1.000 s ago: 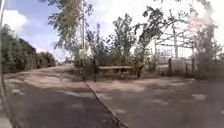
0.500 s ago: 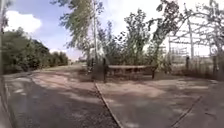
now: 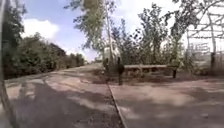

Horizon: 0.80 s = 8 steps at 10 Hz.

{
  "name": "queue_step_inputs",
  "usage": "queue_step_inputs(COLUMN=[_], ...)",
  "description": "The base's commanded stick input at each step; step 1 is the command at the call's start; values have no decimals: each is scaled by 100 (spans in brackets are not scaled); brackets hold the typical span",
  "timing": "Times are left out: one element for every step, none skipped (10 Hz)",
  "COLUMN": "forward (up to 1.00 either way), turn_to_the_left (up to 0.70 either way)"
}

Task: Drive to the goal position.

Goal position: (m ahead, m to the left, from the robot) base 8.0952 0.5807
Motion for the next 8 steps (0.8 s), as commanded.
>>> queue_step_inputs(forward=[70, 70, 70, 70, 70, 70, 70, 70], turn_to_the_left=[35, 17, 0, 0, 0, 0, 0, 0])
